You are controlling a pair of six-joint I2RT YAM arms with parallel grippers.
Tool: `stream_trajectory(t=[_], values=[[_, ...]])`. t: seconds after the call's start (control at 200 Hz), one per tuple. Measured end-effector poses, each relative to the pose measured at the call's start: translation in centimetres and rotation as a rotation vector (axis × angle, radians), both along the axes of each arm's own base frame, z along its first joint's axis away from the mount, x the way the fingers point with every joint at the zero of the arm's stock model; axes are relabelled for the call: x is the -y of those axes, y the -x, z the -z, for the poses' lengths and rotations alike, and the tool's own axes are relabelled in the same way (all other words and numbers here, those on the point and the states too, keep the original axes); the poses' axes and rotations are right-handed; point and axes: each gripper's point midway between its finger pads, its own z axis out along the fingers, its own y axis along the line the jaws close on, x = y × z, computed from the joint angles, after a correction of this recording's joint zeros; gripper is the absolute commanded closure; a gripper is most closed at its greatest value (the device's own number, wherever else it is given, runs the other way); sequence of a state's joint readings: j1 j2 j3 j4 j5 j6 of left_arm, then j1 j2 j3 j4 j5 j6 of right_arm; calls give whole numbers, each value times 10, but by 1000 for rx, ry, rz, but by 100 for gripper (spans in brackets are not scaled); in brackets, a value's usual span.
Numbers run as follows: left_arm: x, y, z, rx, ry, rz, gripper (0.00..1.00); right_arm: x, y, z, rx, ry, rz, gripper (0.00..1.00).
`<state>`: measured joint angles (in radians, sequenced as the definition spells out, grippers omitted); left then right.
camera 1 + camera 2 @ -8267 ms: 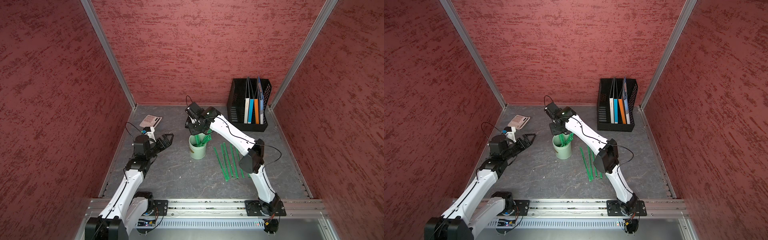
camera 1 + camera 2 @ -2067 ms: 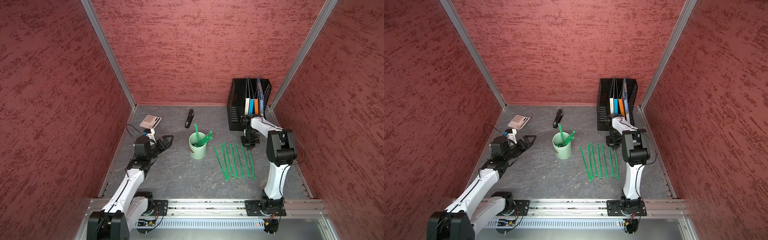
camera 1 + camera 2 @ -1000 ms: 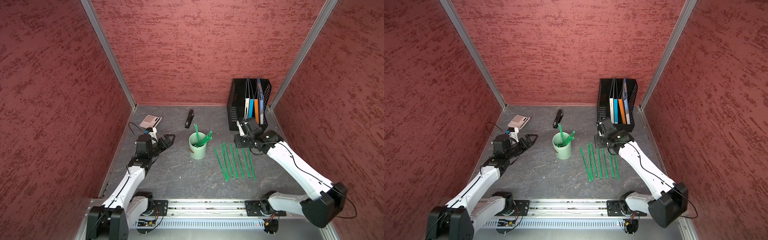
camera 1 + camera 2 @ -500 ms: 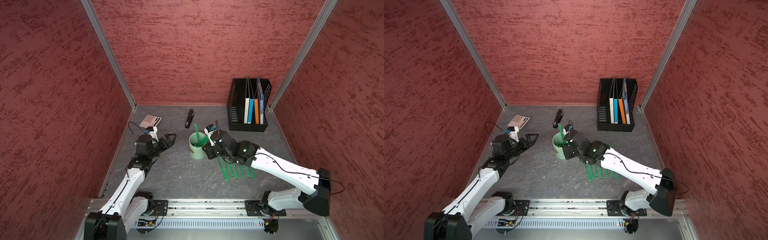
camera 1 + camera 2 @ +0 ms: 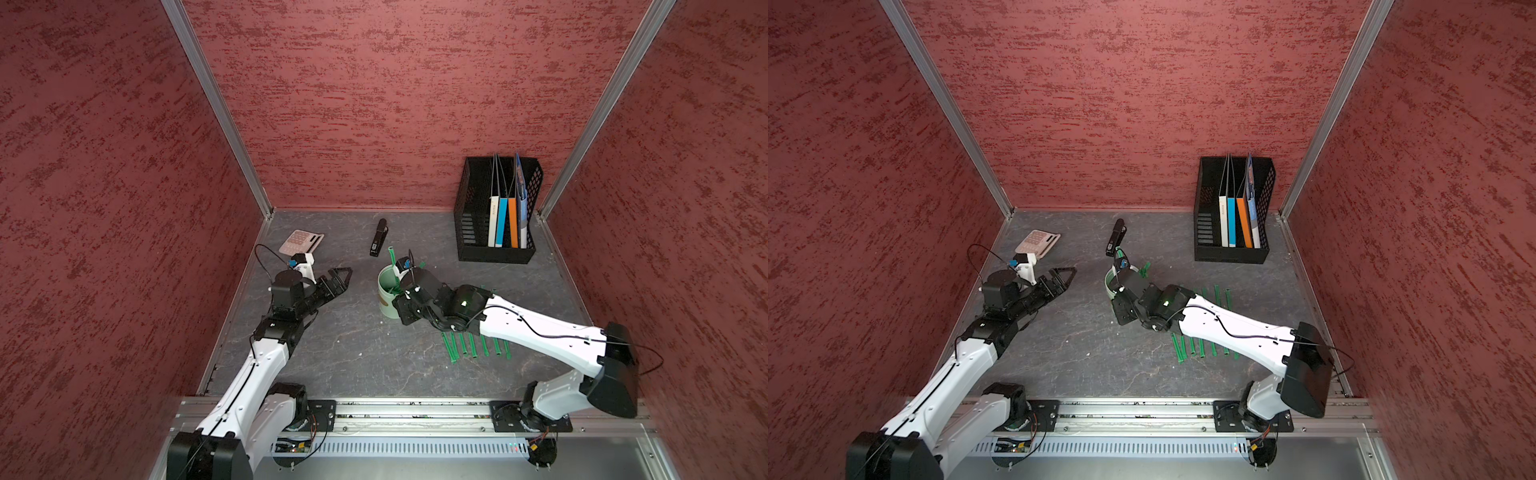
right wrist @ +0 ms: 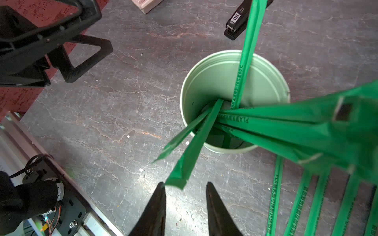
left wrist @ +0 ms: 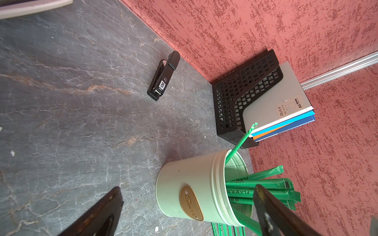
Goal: Take the straws out of the storage container
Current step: Place the straw at the center of the board, then pick up the straw from the container.
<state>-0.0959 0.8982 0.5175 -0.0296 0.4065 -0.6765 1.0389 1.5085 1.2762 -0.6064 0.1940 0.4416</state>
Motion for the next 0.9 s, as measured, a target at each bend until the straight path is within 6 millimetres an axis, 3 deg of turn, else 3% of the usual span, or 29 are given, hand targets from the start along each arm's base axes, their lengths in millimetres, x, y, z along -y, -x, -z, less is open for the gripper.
stream_trajectory(t=[0.15,0.446,0.711,0.902], values=[[0,0,1,-4,-1,-1,0,-1,-4,8,6,30,1,70],[-1,0,2,-7,-3,-5,0,-7,-13,-2,38,21,-1,72],[-1,0,2,-7,-5,-7,0,-8,-20,-4,52,28,2,85],[-2,0,2,-6,-7,-7,0,-9,-21,-9,63,26,0,89]])
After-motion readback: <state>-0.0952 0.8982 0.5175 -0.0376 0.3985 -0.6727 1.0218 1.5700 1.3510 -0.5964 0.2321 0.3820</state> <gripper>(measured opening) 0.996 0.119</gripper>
